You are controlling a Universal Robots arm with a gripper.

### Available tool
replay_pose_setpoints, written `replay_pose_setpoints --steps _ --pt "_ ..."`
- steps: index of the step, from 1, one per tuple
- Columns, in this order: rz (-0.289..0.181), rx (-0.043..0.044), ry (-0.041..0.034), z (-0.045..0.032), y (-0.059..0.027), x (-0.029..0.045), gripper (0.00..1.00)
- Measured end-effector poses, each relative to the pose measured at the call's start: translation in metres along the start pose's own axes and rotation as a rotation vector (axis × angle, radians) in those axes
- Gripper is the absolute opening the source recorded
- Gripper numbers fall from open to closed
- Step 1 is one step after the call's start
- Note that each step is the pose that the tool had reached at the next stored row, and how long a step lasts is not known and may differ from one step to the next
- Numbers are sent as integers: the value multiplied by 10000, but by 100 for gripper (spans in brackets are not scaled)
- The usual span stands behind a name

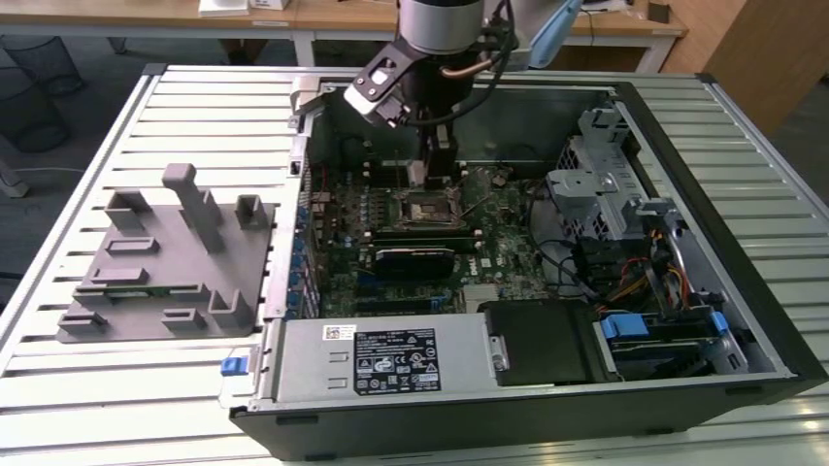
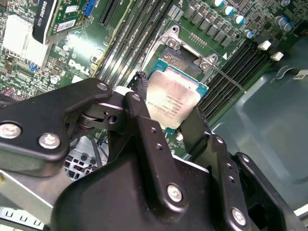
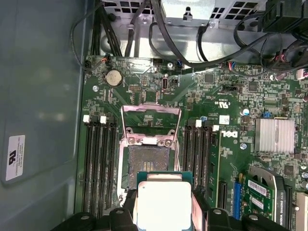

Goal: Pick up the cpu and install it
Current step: 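Place the cpu into insertion slot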

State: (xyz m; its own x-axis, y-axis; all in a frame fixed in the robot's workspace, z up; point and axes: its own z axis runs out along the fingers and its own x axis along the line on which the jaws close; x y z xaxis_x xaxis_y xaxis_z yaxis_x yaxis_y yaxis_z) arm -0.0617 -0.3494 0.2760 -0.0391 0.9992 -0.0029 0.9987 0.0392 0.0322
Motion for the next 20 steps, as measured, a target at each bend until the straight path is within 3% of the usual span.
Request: replay_pose_setpoints --steps 20 --pt "0 2 -2 104 -3 27 53"
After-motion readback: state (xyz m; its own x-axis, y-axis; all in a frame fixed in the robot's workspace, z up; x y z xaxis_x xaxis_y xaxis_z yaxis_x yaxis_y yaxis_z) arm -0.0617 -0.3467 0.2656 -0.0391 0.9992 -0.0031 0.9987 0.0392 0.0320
